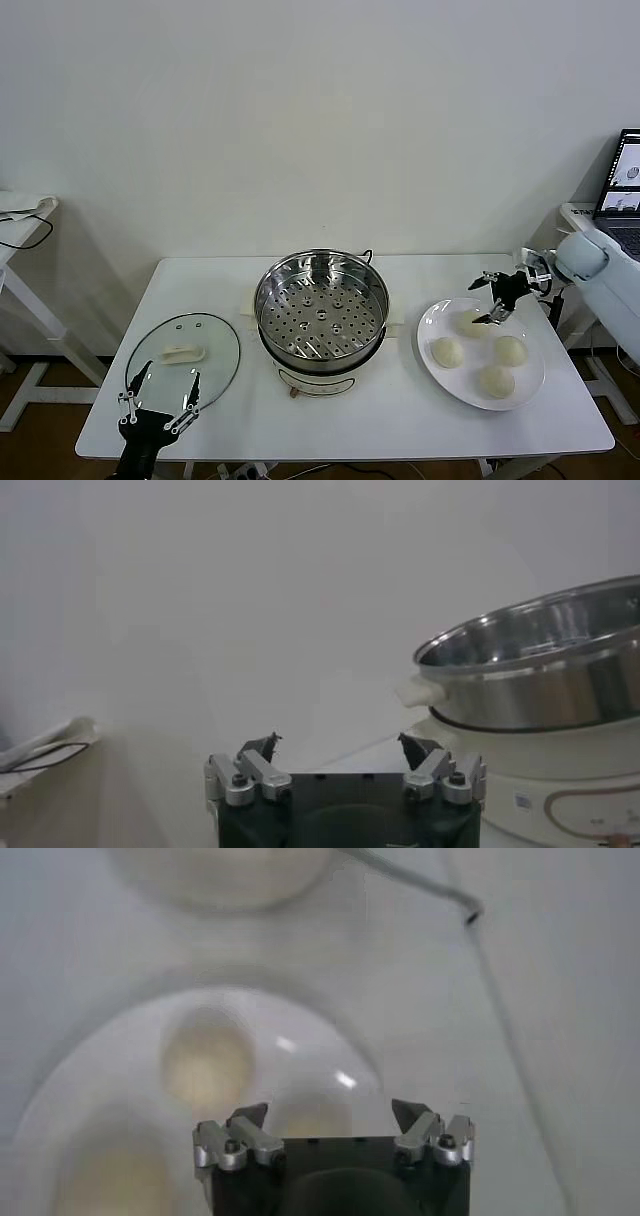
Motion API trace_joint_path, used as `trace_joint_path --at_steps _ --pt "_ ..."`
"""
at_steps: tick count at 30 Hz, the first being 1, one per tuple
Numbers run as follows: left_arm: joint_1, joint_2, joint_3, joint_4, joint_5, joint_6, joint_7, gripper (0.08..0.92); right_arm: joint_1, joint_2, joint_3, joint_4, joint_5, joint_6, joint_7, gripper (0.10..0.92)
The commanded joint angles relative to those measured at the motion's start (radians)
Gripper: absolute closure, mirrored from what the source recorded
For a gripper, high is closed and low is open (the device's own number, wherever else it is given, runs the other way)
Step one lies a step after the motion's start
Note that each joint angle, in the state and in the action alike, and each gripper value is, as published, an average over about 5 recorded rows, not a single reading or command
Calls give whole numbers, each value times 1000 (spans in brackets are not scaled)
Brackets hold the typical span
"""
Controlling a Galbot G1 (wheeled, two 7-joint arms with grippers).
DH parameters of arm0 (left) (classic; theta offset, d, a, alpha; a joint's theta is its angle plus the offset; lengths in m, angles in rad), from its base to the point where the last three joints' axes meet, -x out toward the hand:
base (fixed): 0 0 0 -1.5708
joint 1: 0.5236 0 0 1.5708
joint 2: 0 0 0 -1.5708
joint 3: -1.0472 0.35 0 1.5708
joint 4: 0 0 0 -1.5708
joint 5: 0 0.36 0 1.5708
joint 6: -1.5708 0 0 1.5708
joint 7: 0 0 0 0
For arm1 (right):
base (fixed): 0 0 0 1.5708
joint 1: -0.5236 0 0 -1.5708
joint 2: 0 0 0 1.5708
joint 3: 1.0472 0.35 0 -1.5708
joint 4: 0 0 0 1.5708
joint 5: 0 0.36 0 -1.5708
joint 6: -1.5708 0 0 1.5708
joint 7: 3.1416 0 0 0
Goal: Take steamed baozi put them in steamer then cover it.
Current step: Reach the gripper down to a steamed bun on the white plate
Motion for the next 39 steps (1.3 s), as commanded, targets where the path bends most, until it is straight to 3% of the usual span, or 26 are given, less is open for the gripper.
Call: trace_joint_path --at_steps 1,19,25,32,39 --pt "2 -3 2 1 -3 2 -2 177 57 71 -63 -91 -161 30 -39 203" --pt "7 -6 4 5 -3 -1 -11 177 -7 119 -43 -126 -158 22 67 207" --pt "6 -7 3 8 -3 -2 -12 177 -14 123 -46 -127 -152 22 83 255" --pt "5 -6 1 5 -5 0 -14 177 -14 122 -54 -117 -144 22 99 374" --pt "3 -5 3 3 -6 3 -16 177 59 73 -117 0 -88 38 81 386"
